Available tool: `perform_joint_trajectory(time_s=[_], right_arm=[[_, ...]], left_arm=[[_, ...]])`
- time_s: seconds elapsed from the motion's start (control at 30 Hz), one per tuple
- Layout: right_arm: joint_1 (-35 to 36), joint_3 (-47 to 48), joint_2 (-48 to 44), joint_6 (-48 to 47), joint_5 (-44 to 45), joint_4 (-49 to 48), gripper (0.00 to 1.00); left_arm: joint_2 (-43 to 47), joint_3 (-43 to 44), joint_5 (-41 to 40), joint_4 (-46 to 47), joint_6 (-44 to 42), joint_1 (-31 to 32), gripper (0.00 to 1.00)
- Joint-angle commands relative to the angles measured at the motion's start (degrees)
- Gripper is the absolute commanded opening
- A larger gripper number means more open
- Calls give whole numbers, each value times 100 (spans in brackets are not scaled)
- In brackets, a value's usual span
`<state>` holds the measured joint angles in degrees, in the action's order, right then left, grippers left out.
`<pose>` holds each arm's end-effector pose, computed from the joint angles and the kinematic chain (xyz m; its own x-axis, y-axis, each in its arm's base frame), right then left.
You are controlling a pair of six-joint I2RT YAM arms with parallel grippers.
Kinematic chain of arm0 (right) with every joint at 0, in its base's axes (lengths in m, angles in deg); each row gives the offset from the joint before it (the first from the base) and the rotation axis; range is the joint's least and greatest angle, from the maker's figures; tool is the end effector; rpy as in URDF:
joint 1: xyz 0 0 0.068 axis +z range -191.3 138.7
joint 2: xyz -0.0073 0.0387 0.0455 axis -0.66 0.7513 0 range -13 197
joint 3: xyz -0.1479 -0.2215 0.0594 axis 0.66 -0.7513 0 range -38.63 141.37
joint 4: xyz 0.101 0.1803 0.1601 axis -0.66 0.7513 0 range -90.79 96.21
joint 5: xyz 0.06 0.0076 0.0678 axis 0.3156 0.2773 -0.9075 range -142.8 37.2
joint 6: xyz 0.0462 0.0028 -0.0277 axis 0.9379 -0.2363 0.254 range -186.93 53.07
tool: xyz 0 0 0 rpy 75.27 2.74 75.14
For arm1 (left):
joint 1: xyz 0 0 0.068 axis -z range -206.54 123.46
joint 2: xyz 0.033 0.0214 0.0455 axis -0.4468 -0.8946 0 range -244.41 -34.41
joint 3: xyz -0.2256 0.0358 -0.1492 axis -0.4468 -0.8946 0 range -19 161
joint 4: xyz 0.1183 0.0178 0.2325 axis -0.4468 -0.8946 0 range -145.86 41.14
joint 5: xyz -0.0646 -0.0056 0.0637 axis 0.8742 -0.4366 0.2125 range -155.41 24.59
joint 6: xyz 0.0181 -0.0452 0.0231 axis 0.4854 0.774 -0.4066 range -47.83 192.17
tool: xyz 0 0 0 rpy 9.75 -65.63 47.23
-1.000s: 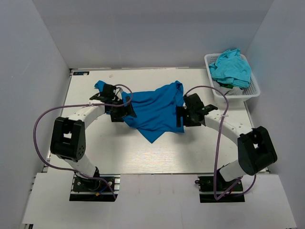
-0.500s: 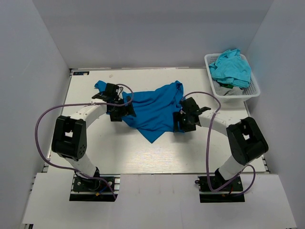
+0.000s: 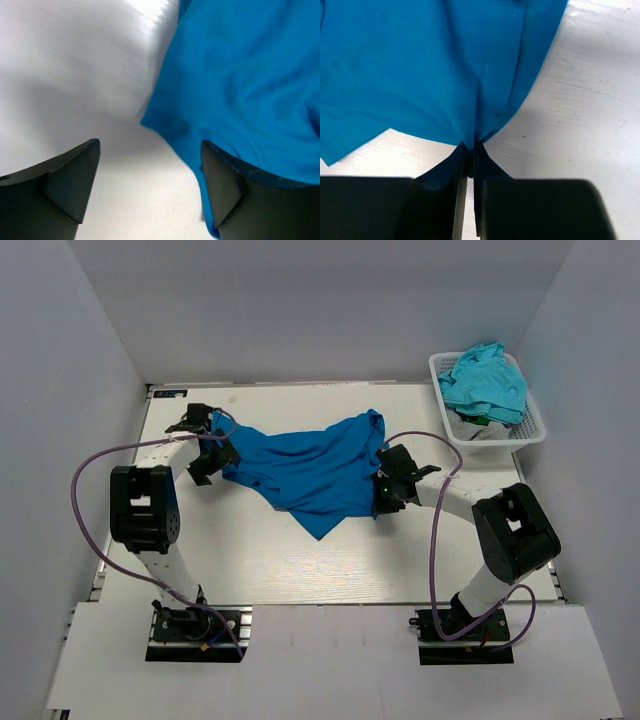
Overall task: Fold and stack the t-shirts
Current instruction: Flatten out the tshirt
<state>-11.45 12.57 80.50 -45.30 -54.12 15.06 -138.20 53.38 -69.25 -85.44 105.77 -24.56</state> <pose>0.2733 0.1578 0.1636 -0.8721 -0.0756 -0.4834 -0.2008 0.9563 0.2127 0.3642 -0.0101 0.1919 -0.7770 -0.5257 -0.3464 -0.5050 0.8490 -0.1558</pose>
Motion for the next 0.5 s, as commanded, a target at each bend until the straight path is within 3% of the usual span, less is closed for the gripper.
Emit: perform_joint_trajectory(time_s=[0.0,0.13,0.23,0.27,0.37,0.4,0.47], right_arm=[[12,118,37,-53,-52,-39,9],[4,162,-76,-80,-105,-30,6],[-5,215,-129,-150,-131,5,3],[12,215,-130,-185,-131,5,0],[13,338,-217,-238,-167,128,0],[21,347,-235,-247,-158,146,0],[13,391,-287,-247,-175,198,0]], left_arm=[[-132,48,234,440,-12,22,90],[-519,267,182,590,-73,22,83],[-704,443,304,590,-144,22,66],[-783,513,304,529,-144,22,50],[-783,514,226,380,-144,22,18],[-644,514,173,379,-144,22,0],[-485,461,173,309,-144,22,0]])
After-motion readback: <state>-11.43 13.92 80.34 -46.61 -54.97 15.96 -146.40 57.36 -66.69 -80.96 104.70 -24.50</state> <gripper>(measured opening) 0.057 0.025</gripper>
